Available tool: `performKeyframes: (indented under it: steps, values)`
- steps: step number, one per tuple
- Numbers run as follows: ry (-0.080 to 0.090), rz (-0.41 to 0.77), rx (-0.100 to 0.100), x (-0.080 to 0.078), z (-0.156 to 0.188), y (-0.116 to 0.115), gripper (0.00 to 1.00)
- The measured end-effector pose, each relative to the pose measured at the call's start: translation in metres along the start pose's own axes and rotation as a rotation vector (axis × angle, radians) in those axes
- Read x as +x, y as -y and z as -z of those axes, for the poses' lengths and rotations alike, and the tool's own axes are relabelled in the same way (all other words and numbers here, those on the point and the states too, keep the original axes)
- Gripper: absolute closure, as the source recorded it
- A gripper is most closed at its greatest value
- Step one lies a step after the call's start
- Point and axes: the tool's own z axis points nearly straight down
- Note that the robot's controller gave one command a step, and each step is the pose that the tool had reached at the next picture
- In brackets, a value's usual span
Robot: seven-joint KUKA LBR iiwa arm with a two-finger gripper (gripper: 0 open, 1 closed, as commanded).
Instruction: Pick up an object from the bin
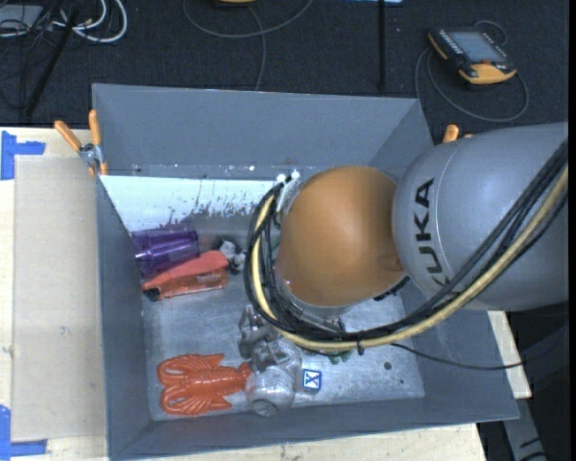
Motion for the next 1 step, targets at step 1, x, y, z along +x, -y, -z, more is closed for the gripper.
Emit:
performKeyframes:
  steps: [1]
  values:
    - [0.0, -0.002, 0.0, 0.0, -0.0001, 0.0004, 0.0]
